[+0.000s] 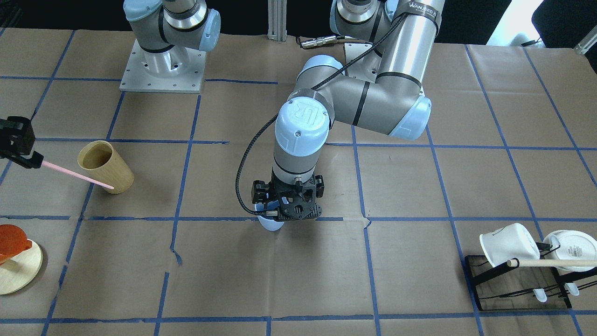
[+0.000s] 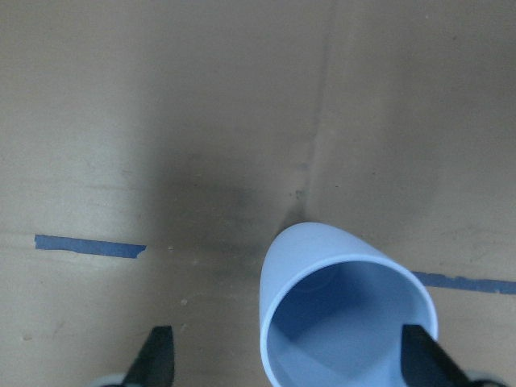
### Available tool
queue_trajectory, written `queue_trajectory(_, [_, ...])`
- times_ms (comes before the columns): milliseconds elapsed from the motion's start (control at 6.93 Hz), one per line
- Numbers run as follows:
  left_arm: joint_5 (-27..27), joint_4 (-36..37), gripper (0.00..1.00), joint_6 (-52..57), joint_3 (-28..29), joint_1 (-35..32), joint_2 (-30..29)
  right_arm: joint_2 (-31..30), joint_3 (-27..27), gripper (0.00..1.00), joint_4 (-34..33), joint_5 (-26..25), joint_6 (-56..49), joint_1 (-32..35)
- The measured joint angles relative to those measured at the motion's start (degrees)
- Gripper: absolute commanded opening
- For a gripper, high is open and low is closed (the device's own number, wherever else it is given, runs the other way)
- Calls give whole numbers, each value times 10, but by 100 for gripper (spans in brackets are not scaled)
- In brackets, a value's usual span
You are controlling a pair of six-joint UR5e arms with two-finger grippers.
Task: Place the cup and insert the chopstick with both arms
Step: 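Open the left gripper and withdraw it while the right gripper carries the chopstick, then move the right gripper over the blue cup and lower the chopstick into it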
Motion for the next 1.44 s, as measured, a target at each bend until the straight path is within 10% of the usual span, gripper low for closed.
queue_trajectory(1443, [40, -229, 100, 174, -12, 106, 229, -28, 104, 5, -190, -3, 248, 213])
